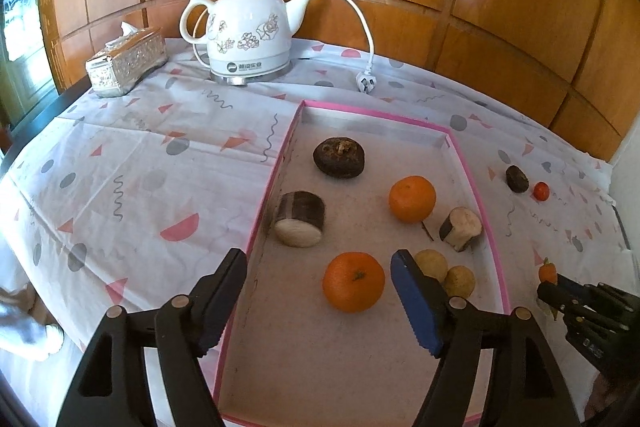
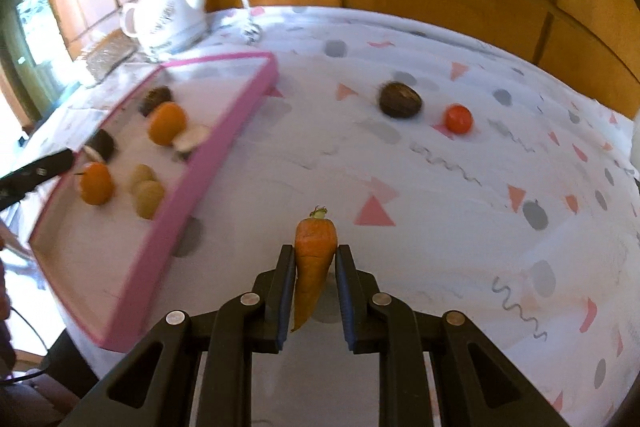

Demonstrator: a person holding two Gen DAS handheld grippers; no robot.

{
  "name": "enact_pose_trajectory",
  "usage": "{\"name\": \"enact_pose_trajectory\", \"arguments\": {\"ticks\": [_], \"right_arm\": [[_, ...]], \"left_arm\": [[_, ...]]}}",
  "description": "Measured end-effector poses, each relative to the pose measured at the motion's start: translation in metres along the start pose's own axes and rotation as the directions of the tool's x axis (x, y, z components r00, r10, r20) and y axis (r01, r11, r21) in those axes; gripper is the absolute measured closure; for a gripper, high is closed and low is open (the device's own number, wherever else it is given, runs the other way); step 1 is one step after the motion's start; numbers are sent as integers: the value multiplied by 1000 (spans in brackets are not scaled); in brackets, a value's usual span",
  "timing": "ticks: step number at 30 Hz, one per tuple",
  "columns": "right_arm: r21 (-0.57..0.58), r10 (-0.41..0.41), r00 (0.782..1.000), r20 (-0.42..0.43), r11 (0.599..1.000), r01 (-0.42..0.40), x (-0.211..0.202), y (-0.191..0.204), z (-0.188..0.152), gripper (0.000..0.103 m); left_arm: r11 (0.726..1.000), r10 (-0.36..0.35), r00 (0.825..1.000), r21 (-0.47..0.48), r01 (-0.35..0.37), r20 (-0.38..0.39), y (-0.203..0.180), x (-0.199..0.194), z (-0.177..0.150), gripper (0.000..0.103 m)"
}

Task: Organize fruits
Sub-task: 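Carry the carrot into the tray and open the right tool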

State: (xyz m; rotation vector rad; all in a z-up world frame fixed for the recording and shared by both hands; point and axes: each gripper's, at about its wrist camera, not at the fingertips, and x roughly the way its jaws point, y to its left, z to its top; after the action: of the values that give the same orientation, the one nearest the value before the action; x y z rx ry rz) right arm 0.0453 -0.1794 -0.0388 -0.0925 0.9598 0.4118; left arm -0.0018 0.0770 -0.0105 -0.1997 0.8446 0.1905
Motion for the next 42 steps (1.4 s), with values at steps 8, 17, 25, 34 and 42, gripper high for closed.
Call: {"name": "enact_pose_trajectory", "arguments": {"ticks": [8, 17, 25, 34, 42], "right_arm": [[-80, 115, 992, 44, 991, -111, -21, 38, 14, 83], [-225, 270, 963, 7, 939, -261, -28, 95, 25, 83], [-297, 317, 942, -114, 894, -337, 3, 132, 30, 83], [-268, 263, 948, -178, 914, -304, 43, 138, 40, 77], [-317, 227, 960, -163, 910, -269, 37, 142, 29, 80]], "left_arm": [[1000, 1, 1000, -8, -1, 0, 3, 0, 0, 28], [999, -11, 1000, -36, 11, 5, 13, -2, 2, 28], [998, 1, 1000, -67, 0, 25, 25, -7, 8, 28], [997, 12, 1000, -80, -10, 17, 32, -6, 7, 28], [998, 13, 1000, -66, -12, 21, 27, -7, 7, 28]]}}
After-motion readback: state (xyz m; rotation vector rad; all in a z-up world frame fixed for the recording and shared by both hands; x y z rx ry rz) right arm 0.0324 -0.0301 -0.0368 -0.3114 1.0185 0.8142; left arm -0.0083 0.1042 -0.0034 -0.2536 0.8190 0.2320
